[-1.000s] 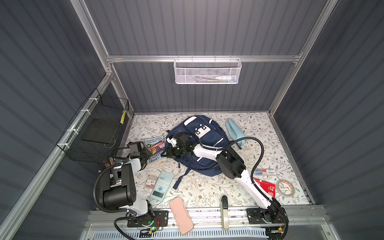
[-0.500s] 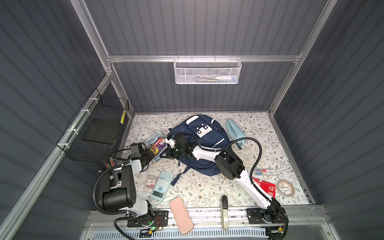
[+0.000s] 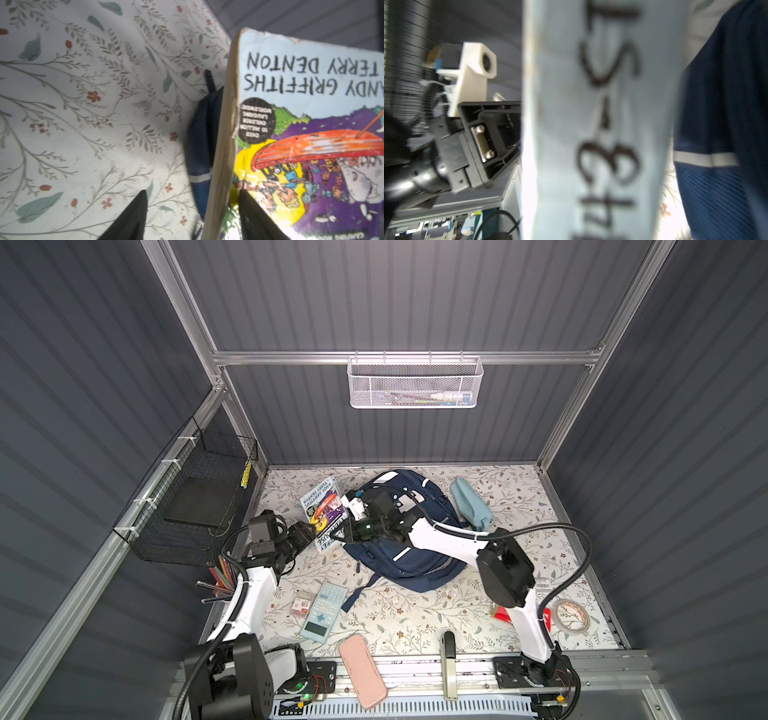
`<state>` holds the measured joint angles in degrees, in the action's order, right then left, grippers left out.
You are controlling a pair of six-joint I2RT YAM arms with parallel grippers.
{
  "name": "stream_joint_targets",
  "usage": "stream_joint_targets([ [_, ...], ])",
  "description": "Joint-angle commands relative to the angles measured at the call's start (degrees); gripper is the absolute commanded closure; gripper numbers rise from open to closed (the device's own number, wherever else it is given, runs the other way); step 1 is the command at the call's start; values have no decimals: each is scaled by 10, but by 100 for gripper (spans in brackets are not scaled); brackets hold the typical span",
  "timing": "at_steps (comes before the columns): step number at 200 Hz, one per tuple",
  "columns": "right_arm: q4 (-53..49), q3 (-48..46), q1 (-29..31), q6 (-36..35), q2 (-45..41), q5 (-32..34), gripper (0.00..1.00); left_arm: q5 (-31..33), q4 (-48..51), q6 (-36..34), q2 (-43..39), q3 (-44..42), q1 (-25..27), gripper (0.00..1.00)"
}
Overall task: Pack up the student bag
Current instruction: 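Lift the purple book and pass it to the right gripper, then insert the purple book into the backpack with right while left holds bag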
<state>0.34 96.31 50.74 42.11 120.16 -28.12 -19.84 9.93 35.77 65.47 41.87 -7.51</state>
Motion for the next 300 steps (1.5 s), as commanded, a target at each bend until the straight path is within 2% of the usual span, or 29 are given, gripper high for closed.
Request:
stream_joint_targets([
  [1,33,-77,-26,-12,-89,24,100,-51,49,-12,-18,39,18,7],
  [8,36,-111,-35,-13,-123,30,100,-57,51,-22,-18,54,36,0],
  [42,17,-277,-82,-25,-289,31,100,-20,52,-57,-4,111,174,0],
  [66,-26,-393,-130,-9,-421,35,100,29,63,-101,25,141,249,0],
  [82,-67,-456,-160,-20,-513,38,100,27,77,-145,63,170,296,12],
  [88,-89,-474,-172,-28,-547,36,100,30,94,-160,82,190,318,13],
  [98,-133,-493,-191,-40,-607,40,100,82,127,-175,113,220,360,11],
  [123,-266,-521,-281,-50,-733,31,100,155,141,-200,176,259,447,3],
  [139,-329,-536,-363,-60,-795,-9,100,193,139,-210,221,276,482,0],
  [171,-385,-561,-489,-69,-835,-105,100,299,147,-253,309,324,564,1],
  [186,-380,-573,-527,-63,-832,-145,100,313,139,-258,348,341,579,5],
  [249,-388,-589,-542,-73,-845,-135,100,404,159,-284,474,430,630,11],
  [273,-382,-607,-543,-70,-849,-142,100,422,172,-273,500,449,635,33],
  [292,-377,-622,-542,-72,-857,-150,100,412,184,-266,498,460,635,96],
  [294,-376,-625,-541,-72,-860,-151,100,410,186,-265,496,461,635,100],
  [300,-371,-632,-541,-69,-864,-157,100,406,190,-261,487,464,635,100],
])
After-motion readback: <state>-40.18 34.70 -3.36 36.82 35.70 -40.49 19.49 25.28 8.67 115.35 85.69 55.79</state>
